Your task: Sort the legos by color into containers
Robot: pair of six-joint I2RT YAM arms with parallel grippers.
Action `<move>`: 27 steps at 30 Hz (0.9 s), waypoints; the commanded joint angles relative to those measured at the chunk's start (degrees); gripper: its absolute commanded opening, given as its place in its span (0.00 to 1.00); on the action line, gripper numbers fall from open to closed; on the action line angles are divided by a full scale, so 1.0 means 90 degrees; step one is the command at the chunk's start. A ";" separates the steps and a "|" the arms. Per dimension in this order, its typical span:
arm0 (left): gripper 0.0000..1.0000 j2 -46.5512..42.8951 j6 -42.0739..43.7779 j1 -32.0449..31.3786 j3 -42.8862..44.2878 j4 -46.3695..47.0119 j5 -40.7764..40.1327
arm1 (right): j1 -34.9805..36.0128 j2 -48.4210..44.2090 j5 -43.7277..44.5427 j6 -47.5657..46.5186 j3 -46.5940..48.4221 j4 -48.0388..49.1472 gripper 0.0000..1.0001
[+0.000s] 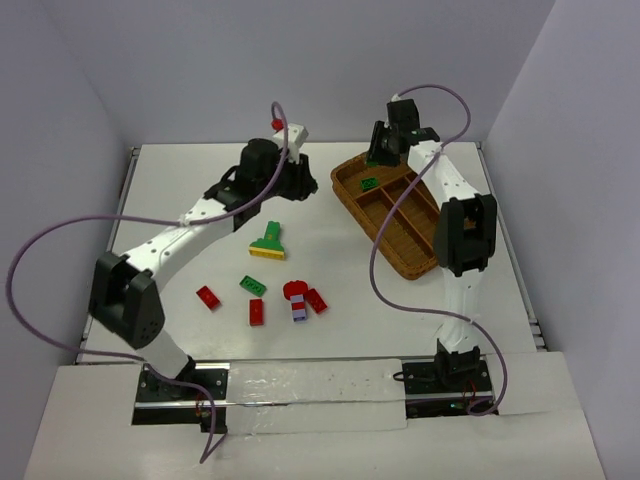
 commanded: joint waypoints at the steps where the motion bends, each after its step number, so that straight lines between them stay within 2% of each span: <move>1: 0.00 0.0980 -0.0609 -0.0237 0.1574 -0.1089 -0.0779 | -0.0152 0.0420 0.0223 -0.0119 0.0788 -0.0262 0.14; 3: 0.00 0.1654 -0.0794 -0.0264 0.2292 -0.1434 -0.0815 | -0.0228 0.0576 0.0163 -0.0090 0.0921 -0.0248 0.21; 4: 0.00 0.1816 -0.0854 -0.0286 0.2467 -0.1451 -0.0881 | -0.0243 0.0660 0.0127 -0.0085 0.0977 -0.0248 0.29; 7: 0.00 0.2244 -0.0935 -0.0401 0.2911 -0.1348 -0.1132 | -0.0267 0.0917 -0.0017 -0.0079 0.1208 -0.0287 0.67; 11: 0.00 0.2923 -0.0956 -0.0495 0.3763 -0.1578 -0.1216 | -0.0270 0.0846 -0.0017 -0.0065 0.1188 -0.0302 0.85; 15: 0.00 0.3034 -0.0967 -0.0510 0.3801 -0.1496 -0.1086 | -0.0279 0.0212 0.0029 -0.0070 0.0585 -0.0035 0.86; 17: 0.00 0.2925 -0.0954 -0.0520 0.3611 -0.1321 -0.1021 | -0.0289 -0.0220 -0.0216 -0.0027 0.0103 0.0134 0.81; 20: 0.00 0.2854 -0.0888 -0.0520 0.3443 -0.1219 -0.0903 | -0.0300 -0.0996 -0.1278 0.0170 -0.0829 0.0472 0.74; 23: 0.00 0.2637 -0.0788 -0.0520 0.2985 -0.0884 -0.0648 | -0.0338 -0.2015 -0.2820 0.0732 -0.2254 0.1469 0.67; 25: 0.00 0.2527 -0.0813 -0.0510 0.2859 -0.0772 -0.0624 | -0.0334 -0.2599 -0.3195 0.0952 -0.3094 0.1958 0.65; 27: 0.00 0.2515 -0.0827 -0.0500 0.2874 -0.0719 -0.0511 | -0.0338 -0.2970 -0.3153 0.0935 -0.3594 0.2153 0.65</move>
